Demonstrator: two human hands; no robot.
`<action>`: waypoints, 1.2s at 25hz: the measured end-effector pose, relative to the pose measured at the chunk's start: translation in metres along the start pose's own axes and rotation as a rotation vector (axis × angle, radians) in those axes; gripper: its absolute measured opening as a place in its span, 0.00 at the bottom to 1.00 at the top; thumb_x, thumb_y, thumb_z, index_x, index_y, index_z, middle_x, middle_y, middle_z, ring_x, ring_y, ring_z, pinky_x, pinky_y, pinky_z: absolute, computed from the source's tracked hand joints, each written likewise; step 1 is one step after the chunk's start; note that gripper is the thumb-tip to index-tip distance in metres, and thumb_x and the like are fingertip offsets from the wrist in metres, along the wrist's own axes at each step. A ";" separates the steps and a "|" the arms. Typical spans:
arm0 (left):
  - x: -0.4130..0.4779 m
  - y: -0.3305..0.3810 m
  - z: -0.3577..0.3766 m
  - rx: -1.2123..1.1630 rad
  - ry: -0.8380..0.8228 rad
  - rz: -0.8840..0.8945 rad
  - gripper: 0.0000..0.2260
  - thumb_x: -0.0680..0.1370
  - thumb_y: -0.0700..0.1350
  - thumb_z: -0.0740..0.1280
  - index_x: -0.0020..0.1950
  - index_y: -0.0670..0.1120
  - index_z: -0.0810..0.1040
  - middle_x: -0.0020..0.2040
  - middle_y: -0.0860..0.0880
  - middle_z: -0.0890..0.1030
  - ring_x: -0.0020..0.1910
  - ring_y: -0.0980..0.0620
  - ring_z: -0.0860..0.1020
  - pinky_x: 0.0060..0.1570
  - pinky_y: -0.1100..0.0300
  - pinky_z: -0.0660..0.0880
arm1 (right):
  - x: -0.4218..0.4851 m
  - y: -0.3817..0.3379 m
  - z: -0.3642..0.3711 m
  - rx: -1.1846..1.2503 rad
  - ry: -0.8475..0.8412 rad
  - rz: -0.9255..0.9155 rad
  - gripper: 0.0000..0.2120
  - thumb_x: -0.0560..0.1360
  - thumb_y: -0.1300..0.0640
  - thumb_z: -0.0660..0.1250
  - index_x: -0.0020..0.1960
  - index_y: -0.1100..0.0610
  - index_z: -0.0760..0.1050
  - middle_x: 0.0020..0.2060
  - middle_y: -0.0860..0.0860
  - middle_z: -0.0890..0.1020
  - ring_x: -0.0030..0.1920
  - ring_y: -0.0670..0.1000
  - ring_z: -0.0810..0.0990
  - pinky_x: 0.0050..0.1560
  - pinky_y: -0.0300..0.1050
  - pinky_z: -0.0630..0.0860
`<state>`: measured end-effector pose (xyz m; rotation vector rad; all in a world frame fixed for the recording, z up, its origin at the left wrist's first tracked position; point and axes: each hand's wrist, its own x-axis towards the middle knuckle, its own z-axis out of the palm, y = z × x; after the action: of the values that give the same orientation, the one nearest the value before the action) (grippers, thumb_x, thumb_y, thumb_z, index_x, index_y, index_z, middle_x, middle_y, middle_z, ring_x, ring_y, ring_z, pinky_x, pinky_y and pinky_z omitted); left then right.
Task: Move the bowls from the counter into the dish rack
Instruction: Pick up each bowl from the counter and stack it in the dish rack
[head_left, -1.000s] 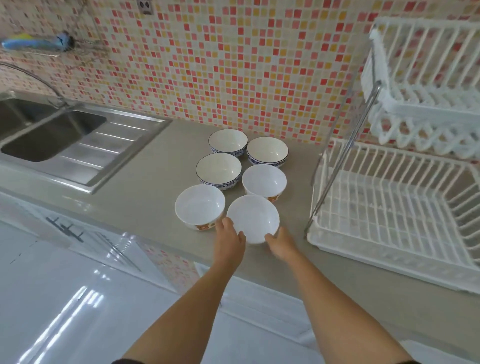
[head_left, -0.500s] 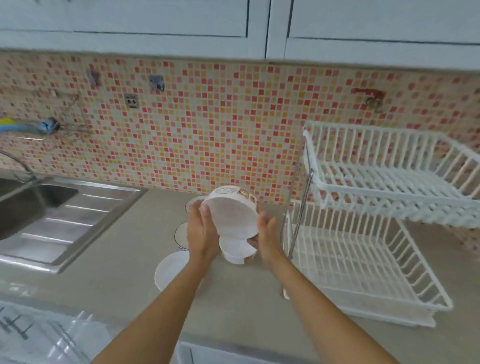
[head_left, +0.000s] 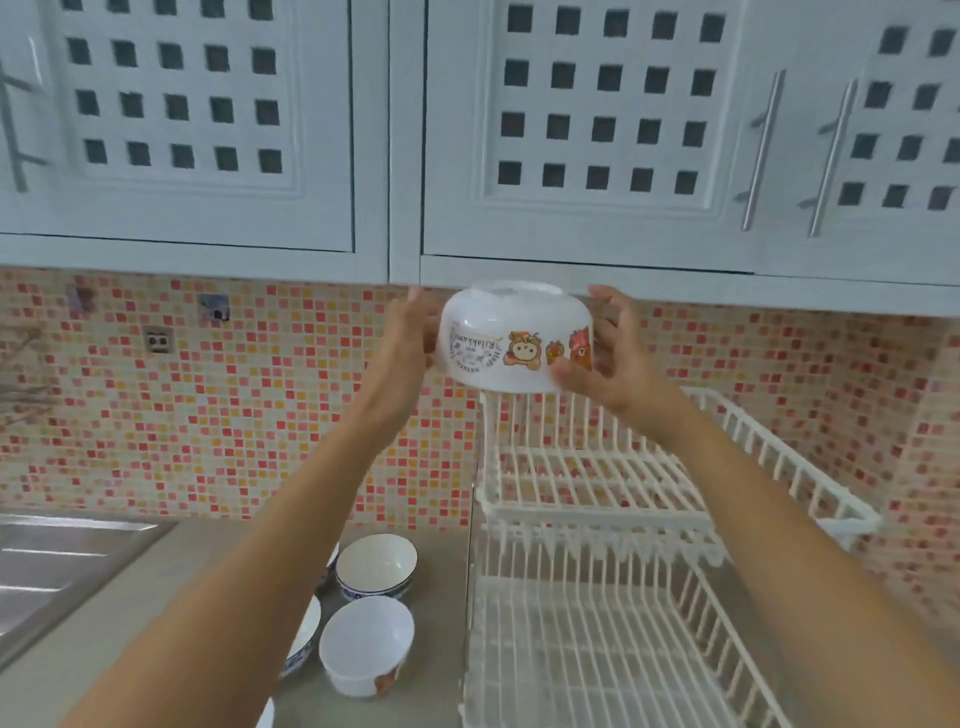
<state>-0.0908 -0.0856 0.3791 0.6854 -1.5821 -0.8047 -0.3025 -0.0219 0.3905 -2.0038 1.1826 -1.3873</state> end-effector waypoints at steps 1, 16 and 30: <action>0.010 -0.003 0.016 0.040 -0.074 -0.037 0.27 0.80 0.62 0.42 0.53 0.48 0.76 0.56 0.43 0.81 0.55 0.47 0.79 0.61 0.48 0.71 | 0.004 0.013 -0.020 -0.105 -0.013 0.031 0.47 0.59 0.37 0.74 0.70 0.42 0.53 0.70 0.48 0.69 0.66 0.46 0.73 0.63 0.43 0.74; 0.079 -0.119 0.141 0.520 -0.513 -0.692 0.38 0.76 0.69 0.47 0.77 0.45 0.58 0.76 0.45 0.64 0.73 0.44 0.65 0.73 0.49 0.62 | 0.048 0.181 -0.072 -0.652 -0.548 0.373 0.47 0.64 0.42 0.77 0.75 0.49 0.56 0.71 0.48 0.67 0.68 0.53 0.69 0.67 0.47 0.68; 0.067 -0.060 0.104 0.814 -0.263 -0.303 0.30 0.82 0.59 0.44 0.78 0.41 0.54 0.79 0.42 0.56 0.77 0.42 0.56 0.75 0.47 0.53 | 0.071 0.119 -0.050 -0.807 -0.443 0.348 0.48 0.72 0.47 0.69 0.79 0.53 0.40 0.79 0.51 0.41 0.79 0.53 0.43 0.77 0.56 0.49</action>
<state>-0.2039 -0.1614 0.3602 1.4752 -2.0873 -0.4457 -0.3863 -0.1401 0.3614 -2.2536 1.9237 -0.2567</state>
